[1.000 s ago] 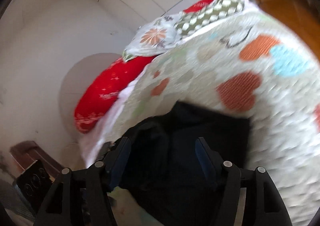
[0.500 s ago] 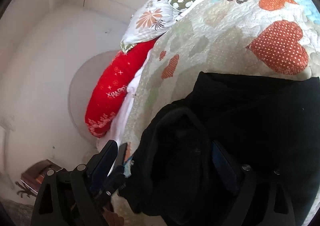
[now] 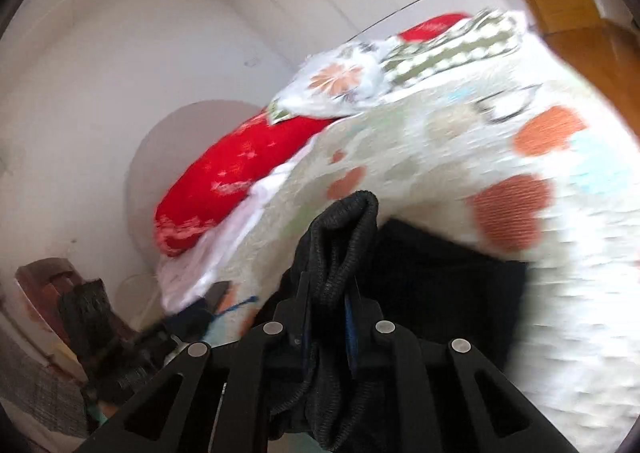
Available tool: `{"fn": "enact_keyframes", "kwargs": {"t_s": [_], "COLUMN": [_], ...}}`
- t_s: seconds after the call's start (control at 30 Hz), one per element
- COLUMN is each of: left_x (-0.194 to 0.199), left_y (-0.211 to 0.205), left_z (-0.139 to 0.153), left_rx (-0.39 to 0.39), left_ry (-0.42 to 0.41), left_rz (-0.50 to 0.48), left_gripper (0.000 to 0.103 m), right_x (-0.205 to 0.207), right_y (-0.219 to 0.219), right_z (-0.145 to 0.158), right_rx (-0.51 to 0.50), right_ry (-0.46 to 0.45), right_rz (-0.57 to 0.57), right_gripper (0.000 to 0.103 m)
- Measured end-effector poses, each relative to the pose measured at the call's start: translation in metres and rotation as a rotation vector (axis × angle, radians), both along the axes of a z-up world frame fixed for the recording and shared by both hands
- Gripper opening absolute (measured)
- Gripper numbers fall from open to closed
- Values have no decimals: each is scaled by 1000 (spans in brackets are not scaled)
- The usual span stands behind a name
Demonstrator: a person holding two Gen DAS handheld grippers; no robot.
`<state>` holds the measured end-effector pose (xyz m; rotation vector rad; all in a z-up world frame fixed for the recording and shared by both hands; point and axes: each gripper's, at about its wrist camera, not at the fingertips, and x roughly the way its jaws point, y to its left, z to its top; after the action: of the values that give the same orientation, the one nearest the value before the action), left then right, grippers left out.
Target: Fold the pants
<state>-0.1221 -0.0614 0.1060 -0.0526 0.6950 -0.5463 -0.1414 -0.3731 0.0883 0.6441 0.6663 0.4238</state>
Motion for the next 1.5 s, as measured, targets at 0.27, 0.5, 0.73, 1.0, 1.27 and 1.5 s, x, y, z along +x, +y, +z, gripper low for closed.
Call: {"fn": "enact_keyframes", "kwargs": {"t_s": [0.27,0.5,0.73,1.0,1.27,1.5], "left_x": [6,22,12,11,-4,4], "left_y": [-44,-58,-64,-60,-79,-73], "left_z": [-33,-25,-67,-35,-55,-65], "left_rx": [117,113,171,149,161,115], "left_ry": [76,67,121,79,122,165], "left_rz": [-49,-43,-57,-59,-127,-111], "left_gripper": [62,62,62,62,62,73], "right_x": [7,-27,-39,-20,68,118], "right_y": [-18,-4,41,-3,46,65], "right_z": [-51,7,-41,3,2,-51], "right_rx": [-152,-206,-355,-286,-502,-672], "right_ry": [230,51,137,80,167,241], "right_rz": [-123,-73,118,-28,43,44], "right_gripper": [44,46,39,40,40,40]}}
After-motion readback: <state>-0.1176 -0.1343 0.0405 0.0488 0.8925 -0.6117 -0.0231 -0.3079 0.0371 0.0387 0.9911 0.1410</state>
